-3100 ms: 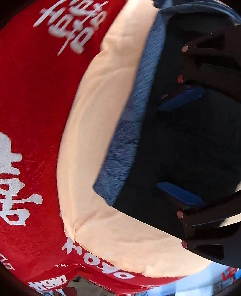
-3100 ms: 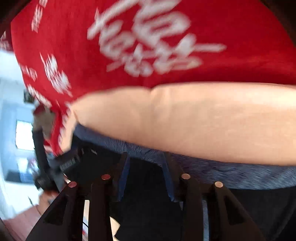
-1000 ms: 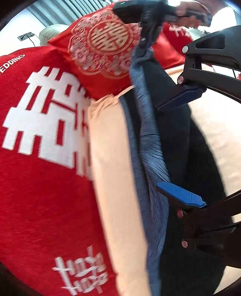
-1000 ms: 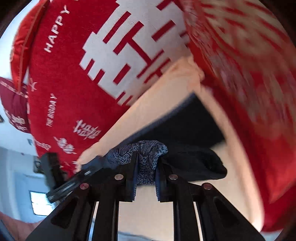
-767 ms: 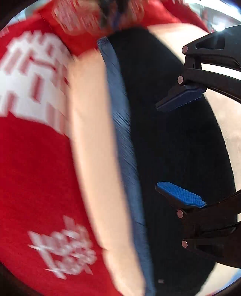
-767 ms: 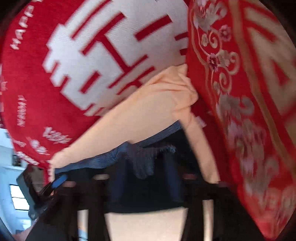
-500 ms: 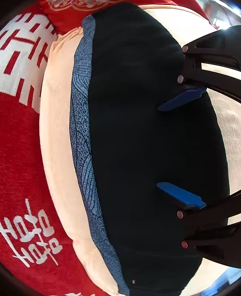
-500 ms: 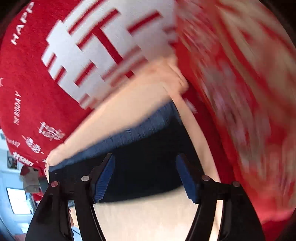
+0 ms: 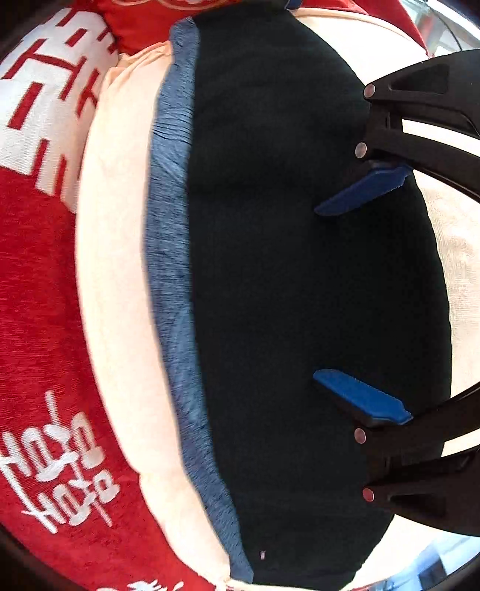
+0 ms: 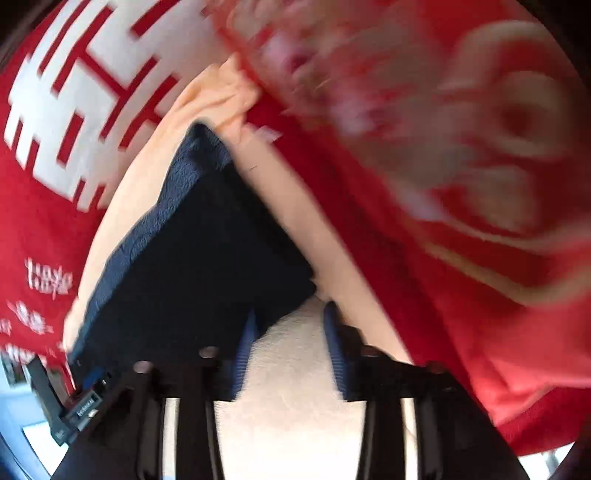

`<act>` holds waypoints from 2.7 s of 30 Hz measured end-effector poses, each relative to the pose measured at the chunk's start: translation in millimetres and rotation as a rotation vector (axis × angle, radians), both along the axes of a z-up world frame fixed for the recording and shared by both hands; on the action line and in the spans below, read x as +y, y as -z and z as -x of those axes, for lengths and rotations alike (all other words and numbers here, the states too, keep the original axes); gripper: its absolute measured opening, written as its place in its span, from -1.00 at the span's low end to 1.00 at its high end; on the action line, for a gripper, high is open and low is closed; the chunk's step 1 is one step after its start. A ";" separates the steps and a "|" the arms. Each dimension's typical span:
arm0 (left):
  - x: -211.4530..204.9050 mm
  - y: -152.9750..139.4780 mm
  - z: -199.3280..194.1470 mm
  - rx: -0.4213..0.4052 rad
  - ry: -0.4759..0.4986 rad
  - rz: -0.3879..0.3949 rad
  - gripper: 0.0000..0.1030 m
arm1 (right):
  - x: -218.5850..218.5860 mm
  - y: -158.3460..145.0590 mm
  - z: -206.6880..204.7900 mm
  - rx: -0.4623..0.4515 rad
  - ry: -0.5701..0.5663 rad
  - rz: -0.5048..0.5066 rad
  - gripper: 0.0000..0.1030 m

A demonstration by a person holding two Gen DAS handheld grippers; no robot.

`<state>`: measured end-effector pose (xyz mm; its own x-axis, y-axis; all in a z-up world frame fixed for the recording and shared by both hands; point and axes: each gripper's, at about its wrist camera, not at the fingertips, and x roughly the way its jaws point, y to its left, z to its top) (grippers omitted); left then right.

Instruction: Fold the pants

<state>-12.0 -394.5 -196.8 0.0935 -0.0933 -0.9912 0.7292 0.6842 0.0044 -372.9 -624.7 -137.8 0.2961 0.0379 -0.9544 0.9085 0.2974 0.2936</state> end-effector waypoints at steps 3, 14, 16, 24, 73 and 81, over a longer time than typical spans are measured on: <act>-19.0 -15.6 -3.2 -0.034 0.007 0.059 0.67 | 6.0 -38.5 -30.0 -0.074 -0.167 0.141 -0.20; -88.6 18.5 -9.3 -0.071 0.012 0.098 0.78 | -59.8 30.8 -129.1 0.003 -0.366 0.188 -0.75; -89.3 18.8 -13.5 -0.073 0.021 0.098 0.85 | -66.3 29.7 -129.5 -0.001 -0.342 0.198 -0.86; -55.1 -3.7 -3.1 -0.074 0.026 0.078 0.85 | -40.6 12.0 -102.5 -0.174 -0.211 -0.004 -0.33; 391.8 18.0 -253.2 -0.111 -0.456 0.199 0.85 | 477.6 68.6 -668.0 -0.190 -1.440 -0.351 -0.70; 401.2 13.5 -253.1 -0.126 -0.479 0.157 0.85 | 488.5 76.5 -670.1 -0.207 -1.426 -0.356 -0.72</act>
